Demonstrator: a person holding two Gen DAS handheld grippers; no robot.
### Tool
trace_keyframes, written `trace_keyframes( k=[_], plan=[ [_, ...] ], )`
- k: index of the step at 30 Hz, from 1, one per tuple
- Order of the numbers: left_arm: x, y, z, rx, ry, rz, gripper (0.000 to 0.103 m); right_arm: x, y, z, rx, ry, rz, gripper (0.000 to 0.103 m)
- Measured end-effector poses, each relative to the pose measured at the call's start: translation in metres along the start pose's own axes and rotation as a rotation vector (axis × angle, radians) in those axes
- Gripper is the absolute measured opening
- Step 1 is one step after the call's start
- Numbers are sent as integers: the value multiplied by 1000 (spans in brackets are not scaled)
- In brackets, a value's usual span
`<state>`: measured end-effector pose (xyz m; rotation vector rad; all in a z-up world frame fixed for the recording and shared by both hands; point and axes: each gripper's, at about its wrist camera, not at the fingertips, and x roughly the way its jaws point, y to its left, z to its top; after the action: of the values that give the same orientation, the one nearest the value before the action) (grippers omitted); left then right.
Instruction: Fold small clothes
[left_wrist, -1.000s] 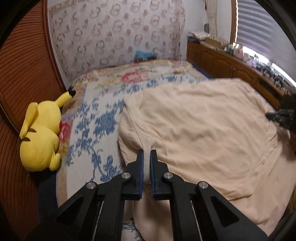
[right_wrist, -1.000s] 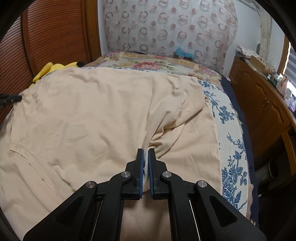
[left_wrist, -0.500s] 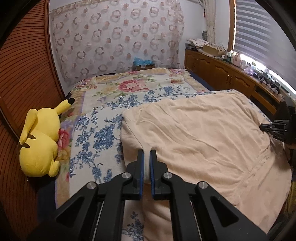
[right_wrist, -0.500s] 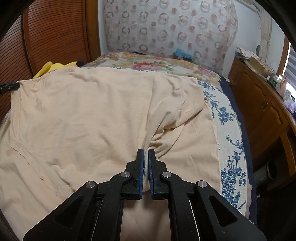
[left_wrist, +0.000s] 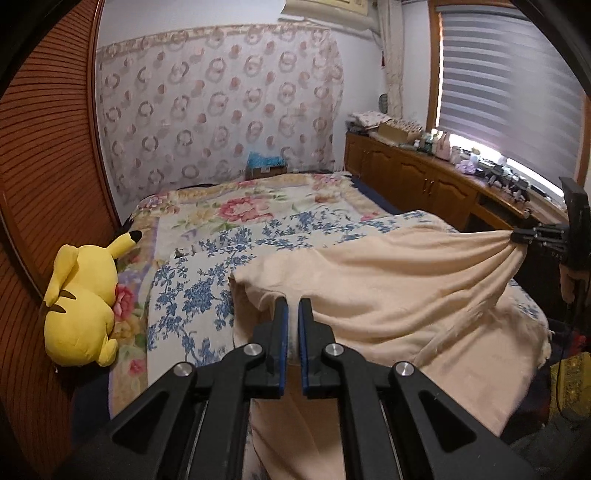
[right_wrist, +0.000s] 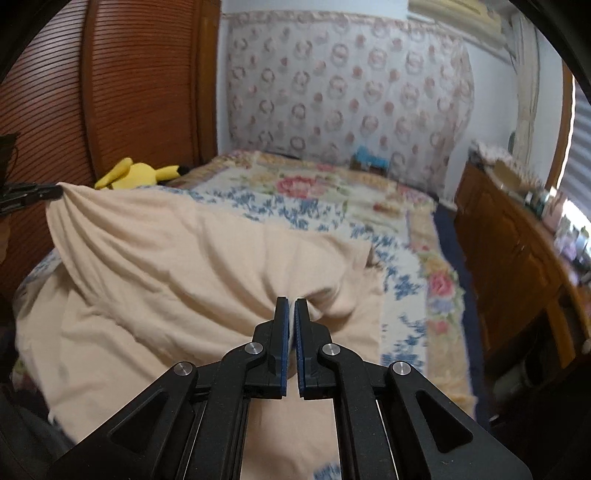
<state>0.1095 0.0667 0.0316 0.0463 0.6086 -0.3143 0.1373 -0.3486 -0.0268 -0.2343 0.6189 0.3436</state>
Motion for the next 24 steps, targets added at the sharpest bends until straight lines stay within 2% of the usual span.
trace_keyframes(
  k=[6, 11, 15, 20, 23, 24],
  plan=[
    [-48, -11, -24, 5, -5, -24, 3, -68, 0, -4, -29, -31, -15, 0],
    [-54, -10, -50, -11, 43, -4, 3, -102, -3, -19, -26, -19, -20, 1],
    [-30, -7, -84, -46, 144, -2, 4, -87, -7, -45, 17, 54, -7, 1],
    [-13, -5, -120, -80, 222, -6, 7, -51, -1, -89, 78, 174, 51, 1],
    [-11, -7, -131, -84, 245, -3, 13, -43, -5, -107, 108, 205, 43, 6],
    [-12, -7, -133, -91, 244, -6, 15, -43, -7, -111, 121, 207, 35, 12]
  ],
)
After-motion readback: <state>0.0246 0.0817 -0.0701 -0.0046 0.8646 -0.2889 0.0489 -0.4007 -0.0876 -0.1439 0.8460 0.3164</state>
